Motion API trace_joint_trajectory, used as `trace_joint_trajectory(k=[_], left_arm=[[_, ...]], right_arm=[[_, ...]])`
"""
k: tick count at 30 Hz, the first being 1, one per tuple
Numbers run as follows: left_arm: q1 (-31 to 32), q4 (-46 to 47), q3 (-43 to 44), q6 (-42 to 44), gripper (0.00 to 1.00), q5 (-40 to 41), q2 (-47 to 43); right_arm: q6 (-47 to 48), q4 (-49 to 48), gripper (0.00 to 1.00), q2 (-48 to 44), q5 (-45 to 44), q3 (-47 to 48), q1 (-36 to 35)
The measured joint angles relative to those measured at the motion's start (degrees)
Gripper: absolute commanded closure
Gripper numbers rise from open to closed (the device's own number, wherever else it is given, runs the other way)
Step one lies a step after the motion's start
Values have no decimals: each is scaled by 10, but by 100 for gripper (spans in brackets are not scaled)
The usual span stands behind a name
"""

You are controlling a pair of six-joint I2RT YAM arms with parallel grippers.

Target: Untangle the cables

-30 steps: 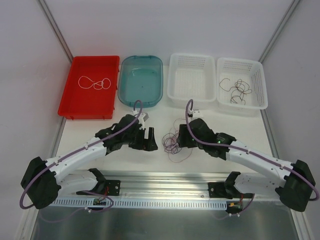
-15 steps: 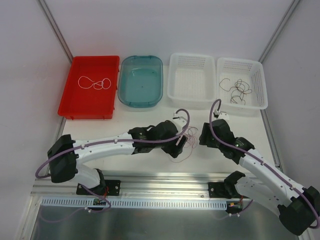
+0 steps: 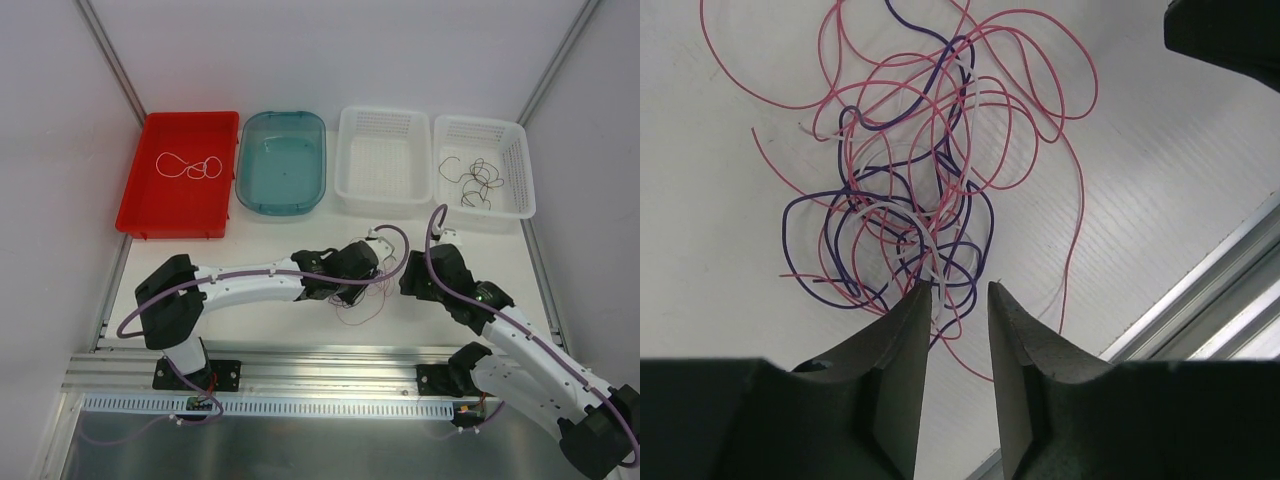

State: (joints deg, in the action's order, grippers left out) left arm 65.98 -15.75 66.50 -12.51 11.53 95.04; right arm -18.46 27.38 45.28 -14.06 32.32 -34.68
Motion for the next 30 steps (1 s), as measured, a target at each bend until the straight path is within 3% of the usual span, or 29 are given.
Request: trace_joint_trajectory(k=[12, 22, 26, 30], left_arm=[[0, -19, 12, 12, 73, 18, 33], [0, -28, 13, 13, 81, 25, 39], [0, -32, 13, 13, 86, 25, 47], [0, -35, 13, 12, 100, 25, 50]], right_arm=[[1, 0, 40, -5, 3, -2, 1], [0, -1, 40, -5, 15, -6, 2], [0, -5, 40, -5, 16, -9, 2], [0, -9, 40, -5, 24, -12, 2]])
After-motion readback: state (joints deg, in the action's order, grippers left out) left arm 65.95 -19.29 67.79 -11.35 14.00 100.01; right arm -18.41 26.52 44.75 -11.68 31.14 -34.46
